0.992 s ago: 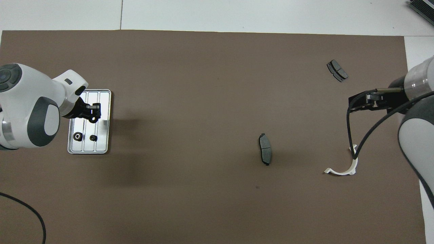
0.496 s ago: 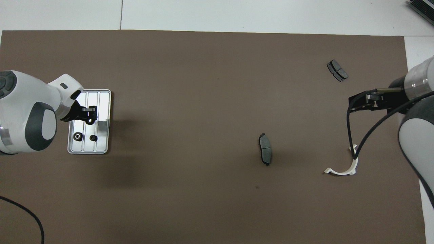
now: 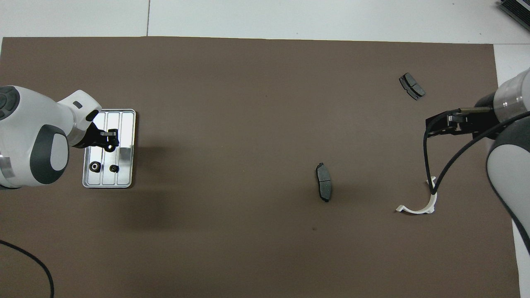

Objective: Pick bearing gear from pile to tray
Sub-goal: 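Open the left gripper and lift it away from the tray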

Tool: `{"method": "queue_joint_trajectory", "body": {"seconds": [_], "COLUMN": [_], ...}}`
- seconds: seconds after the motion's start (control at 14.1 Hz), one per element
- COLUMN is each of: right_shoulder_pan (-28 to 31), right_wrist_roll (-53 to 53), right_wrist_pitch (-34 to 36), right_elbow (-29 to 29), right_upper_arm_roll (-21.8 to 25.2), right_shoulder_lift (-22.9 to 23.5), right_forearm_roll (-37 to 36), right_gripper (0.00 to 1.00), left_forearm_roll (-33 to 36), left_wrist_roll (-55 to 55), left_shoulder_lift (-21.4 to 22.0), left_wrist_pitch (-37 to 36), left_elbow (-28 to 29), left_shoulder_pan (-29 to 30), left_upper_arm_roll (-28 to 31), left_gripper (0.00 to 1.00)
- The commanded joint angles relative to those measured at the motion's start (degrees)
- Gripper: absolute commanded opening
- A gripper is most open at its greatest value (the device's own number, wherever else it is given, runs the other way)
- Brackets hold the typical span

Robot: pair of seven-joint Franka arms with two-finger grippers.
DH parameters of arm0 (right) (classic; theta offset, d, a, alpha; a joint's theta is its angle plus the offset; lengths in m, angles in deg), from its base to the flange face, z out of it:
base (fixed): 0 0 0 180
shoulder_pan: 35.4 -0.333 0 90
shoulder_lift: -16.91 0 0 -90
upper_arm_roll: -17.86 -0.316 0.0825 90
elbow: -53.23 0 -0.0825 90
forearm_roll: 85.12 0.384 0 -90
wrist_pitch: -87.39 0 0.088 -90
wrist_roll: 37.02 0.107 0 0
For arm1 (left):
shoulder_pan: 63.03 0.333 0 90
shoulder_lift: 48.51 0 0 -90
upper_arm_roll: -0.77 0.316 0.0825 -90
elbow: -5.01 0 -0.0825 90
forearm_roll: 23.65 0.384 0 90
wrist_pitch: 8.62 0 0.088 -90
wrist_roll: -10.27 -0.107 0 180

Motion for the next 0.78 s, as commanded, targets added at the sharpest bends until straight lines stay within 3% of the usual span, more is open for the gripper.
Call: {"method": "queue_joint_trajectory", "body": {"seconds": [0.0, 0.21, 0.43, 0.57, 0.71], "right_shoulder_pan": [0.89, 0.81, 0.9, 0.9, 0.81], "right_wrist_roll": [-1.27, -1.27, -1.27, -1.27, -1.27], "right_wrist_pitch": [-0.34, -0.34, -0.34, -0.34, -0.34], "right_elbow": [1.72, 1.64, 1.72, 1.72, 1.72], "right_upper_arm_roll": [-0.46, -0.46, -0.46, -0.46, -0.38], "right_shoulder_lift": [-1.59, -1.59, -1.59, -1.59, -1.59], "right_forearm_roll": [0.94, 0.94, 0.94, 0.94, 0.94], "right_gripper": [1.0, 1.0, 1.0, 1.0, 1.0], "left_forearm_roll": [-0.17, -0.17, 0.0, 0.0, 0.0], "left_wrist_roll": [0.0, 0.18, 0.26, 0.26, 0.18], "left_shoulder_lift": [0.2, 0.29, 0.46, 0.64, 1.95], "left_wrist_pitch": [-5.76, -13.49, -25.6, -33.17, -36.18], "left_elbow": [-5.15, -11.65, -20.52, -26.33, -27.67], "left_shoulder_pan": [-0.65, -1.09, -1.97, -2.14, -2.41], "left_upper_arm_roll": [0.24, -0.03, -0.02, -0.11, 0.15], "left_gripper": [0.57, 0.56, 0.57, 0.67, 0.81]}}
